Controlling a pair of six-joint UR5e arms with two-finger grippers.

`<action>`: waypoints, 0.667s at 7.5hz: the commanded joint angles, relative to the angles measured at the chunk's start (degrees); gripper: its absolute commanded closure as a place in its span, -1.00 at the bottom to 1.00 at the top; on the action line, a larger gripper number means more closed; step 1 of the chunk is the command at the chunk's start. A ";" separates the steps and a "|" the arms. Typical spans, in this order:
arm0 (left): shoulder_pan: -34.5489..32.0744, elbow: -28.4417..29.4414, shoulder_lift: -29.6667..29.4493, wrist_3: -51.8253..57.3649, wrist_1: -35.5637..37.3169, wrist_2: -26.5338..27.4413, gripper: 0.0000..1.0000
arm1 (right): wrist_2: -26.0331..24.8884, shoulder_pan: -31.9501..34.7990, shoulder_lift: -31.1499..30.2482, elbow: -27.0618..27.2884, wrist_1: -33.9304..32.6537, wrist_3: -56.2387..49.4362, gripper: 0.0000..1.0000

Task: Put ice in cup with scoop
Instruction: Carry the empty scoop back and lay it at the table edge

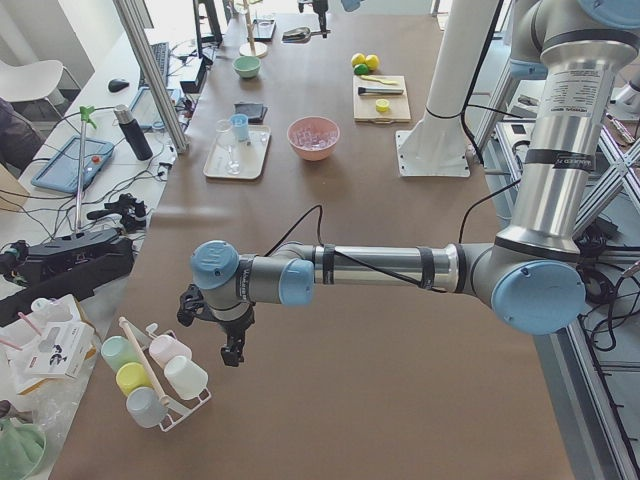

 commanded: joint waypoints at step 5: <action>0.08 -0.38 0.36 0.00 -0.16 0.09 -0.98 | 2.75 0.89 -5.60 -13.15 21.41 1.80 -0.72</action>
